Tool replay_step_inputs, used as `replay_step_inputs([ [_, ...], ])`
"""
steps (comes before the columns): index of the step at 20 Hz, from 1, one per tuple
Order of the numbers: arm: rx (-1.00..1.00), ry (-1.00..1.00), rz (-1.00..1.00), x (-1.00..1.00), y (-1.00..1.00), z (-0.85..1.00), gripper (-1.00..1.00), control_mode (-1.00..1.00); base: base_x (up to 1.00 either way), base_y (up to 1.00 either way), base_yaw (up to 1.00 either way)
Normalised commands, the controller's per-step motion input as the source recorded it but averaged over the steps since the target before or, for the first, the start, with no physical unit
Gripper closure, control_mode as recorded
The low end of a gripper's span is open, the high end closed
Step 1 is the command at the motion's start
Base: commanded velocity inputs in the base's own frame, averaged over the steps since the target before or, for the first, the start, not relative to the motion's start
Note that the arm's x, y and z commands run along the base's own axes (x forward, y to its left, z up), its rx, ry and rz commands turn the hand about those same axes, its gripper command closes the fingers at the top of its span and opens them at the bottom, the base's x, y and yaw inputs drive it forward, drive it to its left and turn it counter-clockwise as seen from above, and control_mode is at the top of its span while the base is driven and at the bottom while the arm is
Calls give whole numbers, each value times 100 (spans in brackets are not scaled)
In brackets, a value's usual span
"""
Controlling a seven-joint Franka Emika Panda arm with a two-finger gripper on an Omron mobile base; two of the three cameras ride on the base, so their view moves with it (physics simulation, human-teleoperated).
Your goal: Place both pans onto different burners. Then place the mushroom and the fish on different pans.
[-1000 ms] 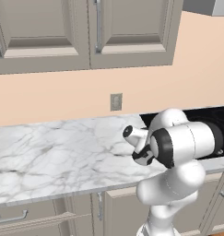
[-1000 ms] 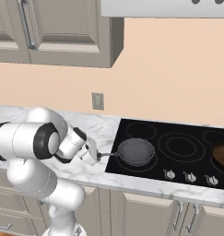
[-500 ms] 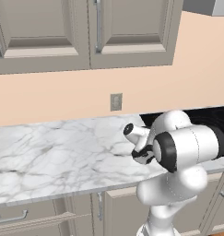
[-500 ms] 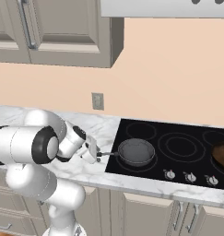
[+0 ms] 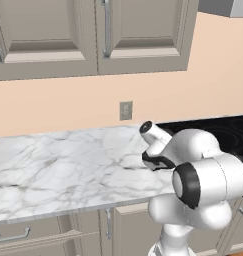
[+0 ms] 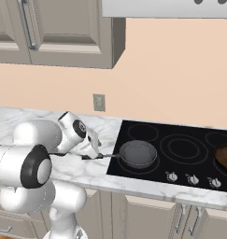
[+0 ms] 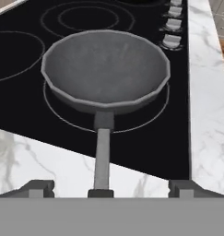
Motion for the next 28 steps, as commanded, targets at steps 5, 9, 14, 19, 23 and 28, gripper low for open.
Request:
replay_step_inputs([
  [5, 7, -1, 3, -27, 0, 43, -100, -100, 0, 0, 0],
  [9, 7, -3, 10, -27, 0, 37, -100, -100, 0, 0, 0],
  [14, 10, 0, 14, -7, 0, 40, -100, -100, 0, 0, 0],
  [19, 11, 0, 20, -4, 0, 20, -100, -100, 0, 0, 0],
  [23, 9, 0, 26, -6, 6, 8, -100, -100, 0, 0, 0],
  [28, 12, 5, 24, 0, 18, 34, -100, -100, 0, 0, 0],
])
